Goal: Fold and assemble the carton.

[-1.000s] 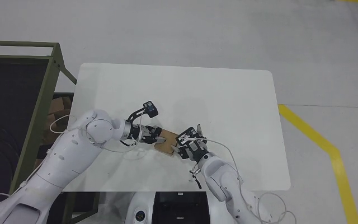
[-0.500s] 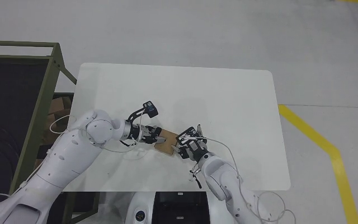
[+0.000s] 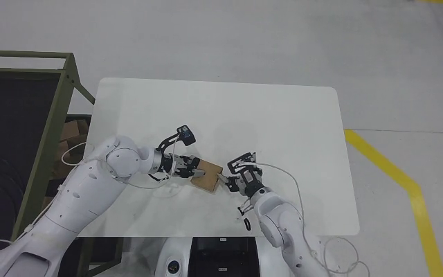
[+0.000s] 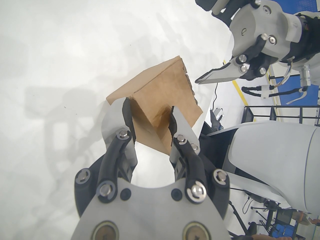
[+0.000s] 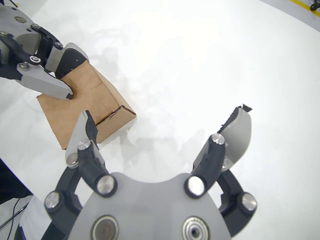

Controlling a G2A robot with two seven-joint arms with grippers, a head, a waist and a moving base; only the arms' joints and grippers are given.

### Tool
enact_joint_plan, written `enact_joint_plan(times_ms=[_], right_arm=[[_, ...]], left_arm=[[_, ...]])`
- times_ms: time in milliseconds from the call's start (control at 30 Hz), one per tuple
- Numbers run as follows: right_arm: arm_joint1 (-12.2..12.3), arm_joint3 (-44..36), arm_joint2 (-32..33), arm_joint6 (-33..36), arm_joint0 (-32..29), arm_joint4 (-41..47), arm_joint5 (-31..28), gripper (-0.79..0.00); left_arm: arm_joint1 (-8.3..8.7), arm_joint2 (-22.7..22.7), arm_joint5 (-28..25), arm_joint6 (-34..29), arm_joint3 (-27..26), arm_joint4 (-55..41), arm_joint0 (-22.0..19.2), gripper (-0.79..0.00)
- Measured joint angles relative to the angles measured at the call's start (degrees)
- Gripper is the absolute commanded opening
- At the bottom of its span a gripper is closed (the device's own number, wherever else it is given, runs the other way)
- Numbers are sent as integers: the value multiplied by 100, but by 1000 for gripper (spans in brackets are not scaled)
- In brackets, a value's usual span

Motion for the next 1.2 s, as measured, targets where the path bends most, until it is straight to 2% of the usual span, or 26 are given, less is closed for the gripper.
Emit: enact_joint_plan(times_ms=[267,833,1200], right_arm=[[-39,205,18,258,242,332,39,0],[-43,536,233,202,506,945,-172,0],[19,436,481,-367,303,1153,-460,0]], left_arm=[[-1,-7,-9,8,0,8,5,-471],[-7,-8,-8,3,4,10,0,-471],[-17,12,-25,-21,39,-6,-30,-462]])
